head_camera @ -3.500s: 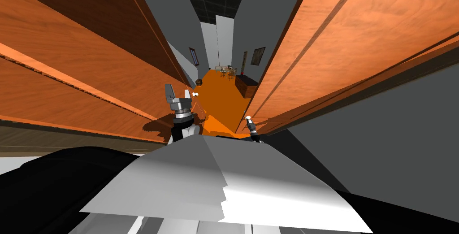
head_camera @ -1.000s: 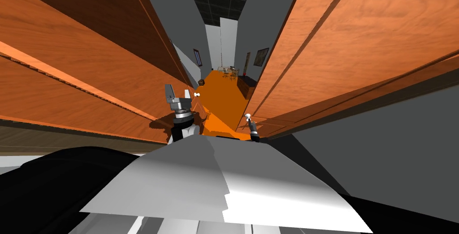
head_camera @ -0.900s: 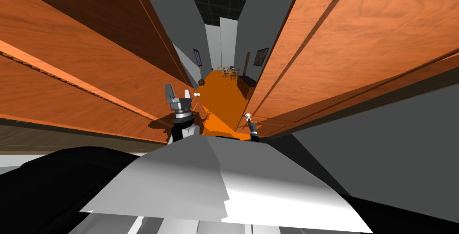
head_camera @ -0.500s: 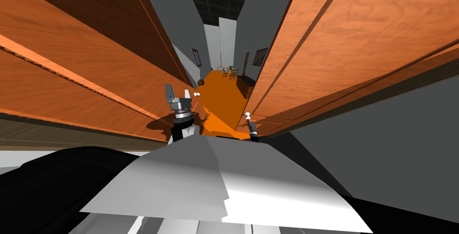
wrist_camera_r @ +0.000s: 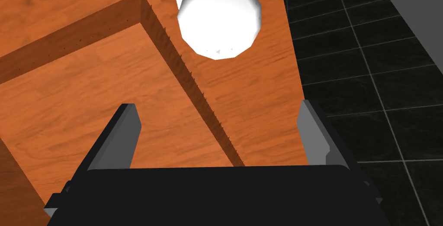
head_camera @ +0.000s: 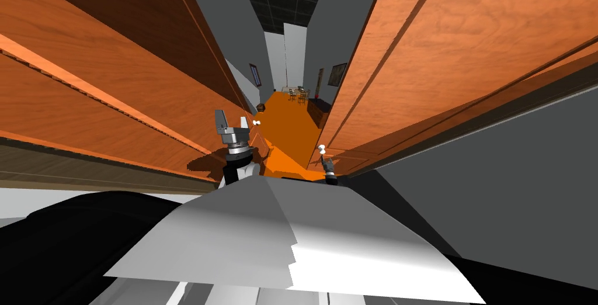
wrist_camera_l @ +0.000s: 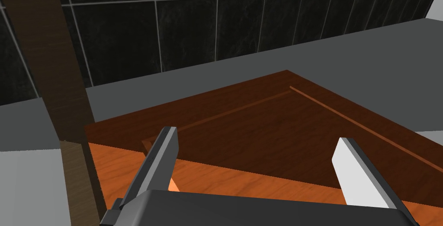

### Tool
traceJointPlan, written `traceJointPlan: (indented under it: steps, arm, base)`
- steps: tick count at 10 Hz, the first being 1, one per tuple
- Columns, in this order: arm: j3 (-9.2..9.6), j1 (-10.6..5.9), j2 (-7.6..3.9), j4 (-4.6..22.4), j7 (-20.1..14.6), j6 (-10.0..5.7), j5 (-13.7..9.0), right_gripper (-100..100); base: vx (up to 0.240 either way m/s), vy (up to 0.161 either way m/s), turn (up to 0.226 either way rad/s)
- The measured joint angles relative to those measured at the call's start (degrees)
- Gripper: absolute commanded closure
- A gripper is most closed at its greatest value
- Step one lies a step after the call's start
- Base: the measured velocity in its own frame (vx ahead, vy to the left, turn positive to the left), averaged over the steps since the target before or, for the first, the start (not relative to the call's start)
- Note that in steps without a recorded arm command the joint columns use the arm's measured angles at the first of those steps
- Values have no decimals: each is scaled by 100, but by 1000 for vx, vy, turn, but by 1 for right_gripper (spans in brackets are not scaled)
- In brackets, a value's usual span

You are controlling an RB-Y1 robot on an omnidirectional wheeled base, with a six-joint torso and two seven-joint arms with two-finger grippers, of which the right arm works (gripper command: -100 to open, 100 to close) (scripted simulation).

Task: Push the door open

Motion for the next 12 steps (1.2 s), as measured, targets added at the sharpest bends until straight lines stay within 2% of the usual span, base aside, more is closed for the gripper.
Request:
traceJointPlan:
  steps: [9, 11, 12]
  arm:
    - [-325, 193, 360, -273, 1308, 252, 763, -100]
    - [-377, 228, 447, -330, 1539, 306, 896, -100]
    - [-380, 229, 451, -331, 1562, 309, 902, -100]
  base:
    - [-45, 7, -25]
    - [-24, 4, -10]
    - [71, 7, 15]
